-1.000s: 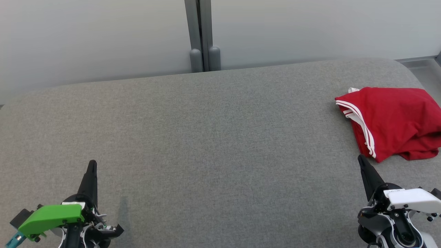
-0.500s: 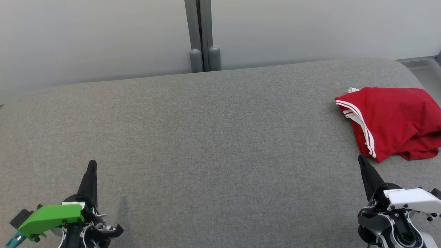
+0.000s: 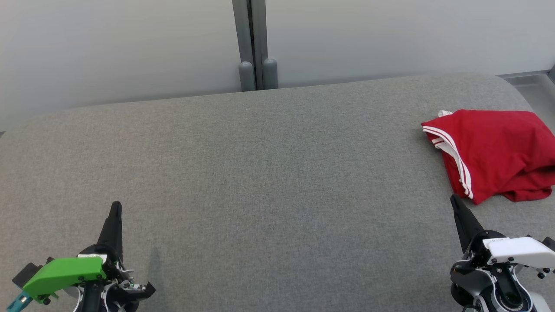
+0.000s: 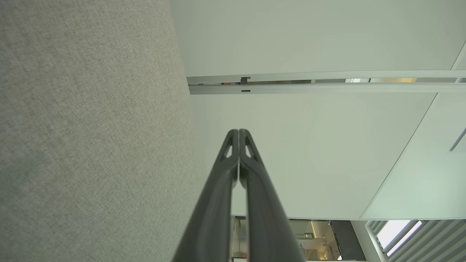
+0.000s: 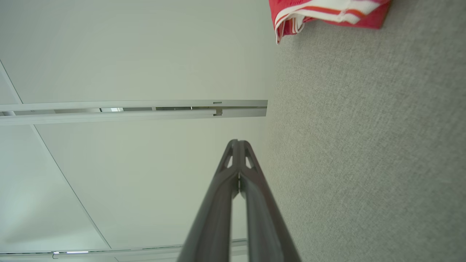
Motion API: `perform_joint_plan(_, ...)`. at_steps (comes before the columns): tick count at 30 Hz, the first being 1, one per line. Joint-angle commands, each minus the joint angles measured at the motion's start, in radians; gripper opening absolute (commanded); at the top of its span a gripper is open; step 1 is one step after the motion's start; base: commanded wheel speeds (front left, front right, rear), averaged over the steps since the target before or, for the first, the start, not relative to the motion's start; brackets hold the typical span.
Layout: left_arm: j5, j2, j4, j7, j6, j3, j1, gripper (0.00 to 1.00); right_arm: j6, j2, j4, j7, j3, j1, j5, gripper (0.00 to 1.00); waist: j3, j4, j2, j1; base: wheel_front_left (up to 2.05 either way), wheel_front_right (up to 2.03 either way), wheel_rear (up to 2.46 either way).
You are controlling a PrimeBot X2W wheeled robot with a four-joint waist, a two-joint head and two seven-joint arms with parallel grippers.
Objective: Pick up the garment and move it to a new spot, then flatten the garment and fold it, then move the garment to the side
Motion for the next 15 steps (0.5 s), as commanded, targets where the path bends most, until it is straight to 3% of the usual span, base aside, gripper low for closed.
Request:
perform_joint_plan(1,0.004,0.001,-0.001,0.003,-0.004,0.003,-0.012,0.00,-0.001,-0.006,-0.004,0.003,-0.002,-0.008,0.003,0.00,0.000,0.000,0.0000,0.0000,0.00,0.00,0.00)
perform_joint_plan(15,0.005,0.001,-0.001,0.004,-0.004,0.003,-0.012,0.00,-0.001,-0.006,-0.004,0.003,-0.002,-0.008,0.004,0.00,0.000,0.000,0.0000,0.0000,0.00,0.00,0.00)
